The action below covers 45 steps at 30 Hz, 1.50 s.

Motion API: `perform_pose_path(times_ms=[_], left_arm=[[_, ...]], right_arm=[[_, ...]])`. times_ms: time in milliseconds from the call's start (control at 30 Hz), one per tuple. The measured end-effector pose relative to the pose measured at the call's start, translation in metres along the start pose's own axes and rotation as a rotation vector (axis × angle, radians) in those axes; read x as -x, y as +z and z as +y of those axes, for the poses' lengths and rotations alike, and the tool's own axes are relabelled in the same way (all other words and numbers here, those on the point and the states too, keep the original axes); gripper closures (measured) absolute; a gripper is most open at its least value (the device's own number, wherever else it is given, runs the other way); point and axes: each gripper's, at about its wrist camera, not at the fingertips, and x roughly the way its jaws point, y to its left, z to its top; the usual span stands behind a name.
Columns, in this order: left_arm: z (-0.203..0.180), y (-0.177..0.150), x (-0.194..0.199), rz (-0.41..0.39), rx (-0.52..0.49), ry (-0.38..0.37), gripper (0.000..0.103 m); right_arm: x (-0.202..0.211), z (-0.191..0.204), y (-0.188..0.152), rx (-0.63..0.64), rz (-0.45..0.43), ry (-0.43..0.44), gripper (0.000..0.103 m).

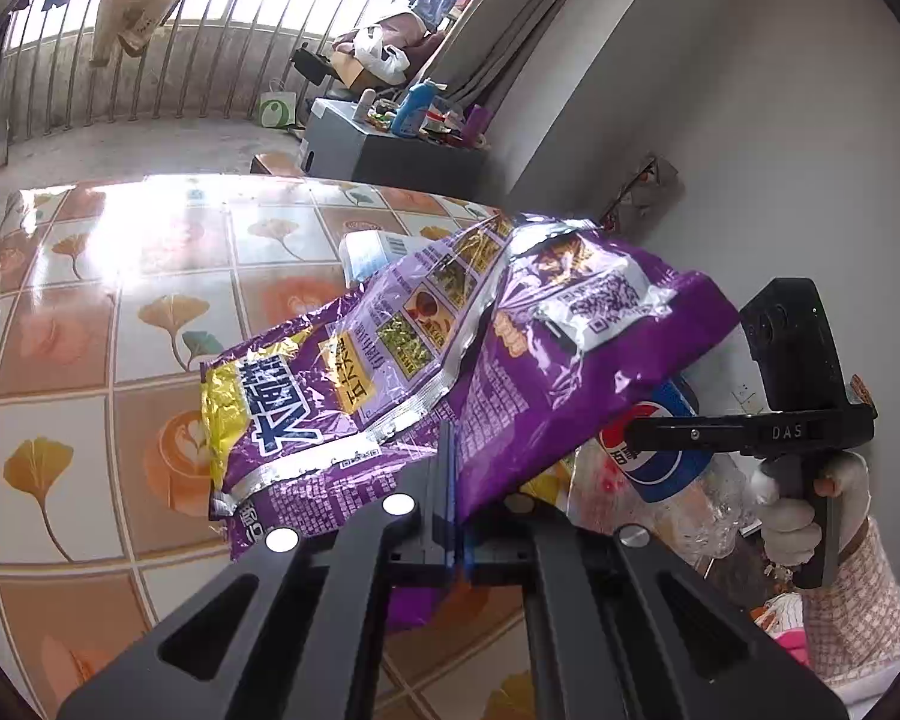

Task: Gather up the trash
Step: 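Lift the purple bag with the left tool while the right tool lifts the bottle, then carry the purple bag and bottle to the blue wastebasket and release both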

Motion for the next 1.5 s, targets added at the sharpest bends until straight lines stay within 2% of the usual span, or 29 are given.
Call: perform_pose_path(times_ms=[200, 333, 467, 633, 733, 867, 1000, 1100, 1300, 1433, 1500], left_arm=[[-0.021, 0.024, 0.041, -0.073, -0.065, -0.003, 0.102], [-0.049, 0.048, 0.063, -0.115, -0.131, -0.051, 0.102], [-0.089, 0.077, 0.064, -0.132, -0.206, -0.147, 0.102], [-0.162, 0.105, 0.04, -0.11, -0.342, -0.313, 0.102], [-0.213, 0.114, 0.005, -0.05, -0.415, -0.41, 0.102], [-0.282, 0.113, -0.059, 0.078, -0.47, -0.527, 0.102], [-0.349, 0.099, -0.127, 0.197, -0.529, -0.565, 0.102], [-0.393, 0.083, -0.18, 0.288, -0.558, -0.591, 0.102], [-0.461, 0.04, -0.293, 0.46, -0.595, -0.554, 0.102], [-0.482, 0.007, -0.367, 0.573, -0.53, -0.51, 0.102], [-0.484, -0.009, -0.405, 0.642, -0.471, -0.453, 0.102]], right_arm=[[0.056, -0.012, -0.018, -0.048, -0.147, 0.07, 0.044], [0.095, -0.019, -0.029, -0.089, -0.281, 0.116, 0.044], [0.142, -0.033, -0.046, -0.155, -0.43, 0.106, 0.044], [0.207, -0.075, -0.082, -0.303, -0.612, 0.007, 0.044], [0.24, -0.107, -0.116, -0.426, -0.716, -0.068, 0.044], [0.267, -0.151, -0.163, -0.597, -0.813, -0.154, 0.044], [0.268, -0.192, -0.197, -0.752, -0.847, -0.24, 0.044], [0.262, -0.227, -0.216, -0.875, -0.853, -0.257, 0.044], [0.232, -0.299, -0.239, -1.116, -0.864, -0.253, 0.043], [0.213, -0.345, -0.255, -1.263, -0.858, -0.25, 0.043], [0.204, -0.362, -0.264, -1.332, -0.849, -0.244, 0.043]])
